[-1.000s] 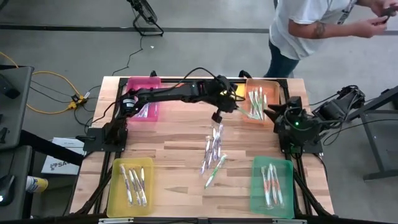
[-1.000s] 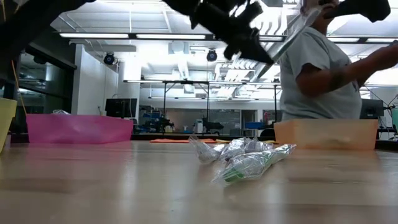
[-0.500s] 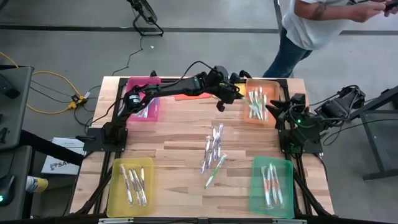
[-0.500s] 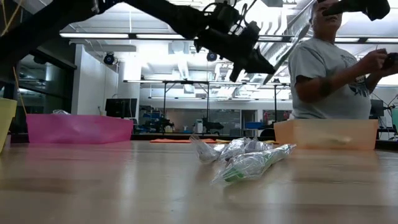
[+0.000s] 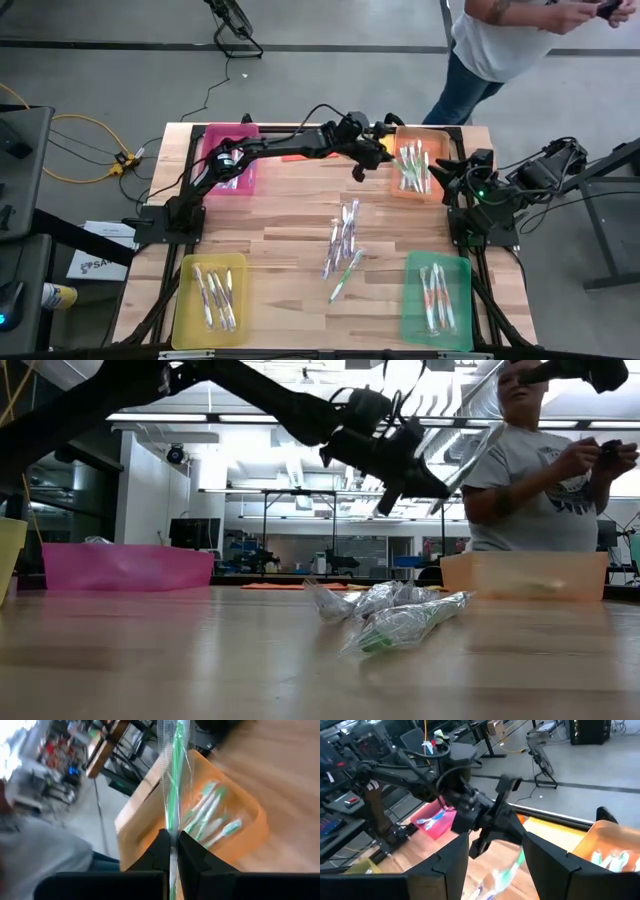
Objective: Pick & Place Toothbrushes
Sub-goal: Put the green toothbrush into the orange bin
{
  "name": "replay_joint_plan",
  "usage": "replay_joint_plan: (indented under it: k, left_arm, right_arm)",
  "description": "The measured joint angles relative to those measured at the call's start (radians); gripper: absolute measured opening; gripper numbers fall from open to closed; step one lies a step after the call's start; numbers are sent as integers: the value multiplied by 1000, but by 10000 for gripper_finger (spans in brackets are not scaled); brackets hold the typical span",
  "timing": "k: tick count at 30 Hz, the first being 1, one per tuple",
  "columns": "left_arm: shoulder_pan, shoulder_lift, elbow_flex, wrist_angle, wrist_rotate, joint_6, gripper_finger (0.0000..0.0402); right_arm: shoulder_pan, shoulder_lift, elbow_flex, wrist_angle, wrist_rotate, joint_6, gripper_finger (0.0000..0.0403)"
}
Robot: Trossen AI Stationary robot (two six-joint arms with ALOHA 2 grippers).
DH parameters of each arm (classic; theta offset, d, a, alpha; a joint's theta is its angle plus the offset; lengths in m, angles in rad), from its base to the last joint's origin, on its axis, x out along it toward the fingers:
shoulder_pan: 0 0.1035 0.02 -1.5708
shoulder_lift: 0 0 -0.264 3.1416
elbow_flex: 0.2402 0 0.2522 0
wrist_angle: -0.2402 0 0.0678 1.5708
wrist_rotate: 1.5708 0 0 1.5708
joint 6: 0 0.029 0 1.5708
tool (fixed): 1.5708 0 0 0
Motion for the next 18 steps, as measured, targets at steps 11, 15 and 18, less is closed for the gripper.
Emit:
replay_joint_plan:
  k: [11,15,18]
  left_arm:
    - [0,-93,2,8,197,-457,5]
    - [8,-122,2,3,284,-570,5]
    - [15,-150,2,2,346,-631,5]
  right_arm:
    - [-3,69,0,-6,-55,-120,181]
    - [-15,113,-1,-3,-5,-127,181]
    - [-45,146,-1,38,27,-175,181]
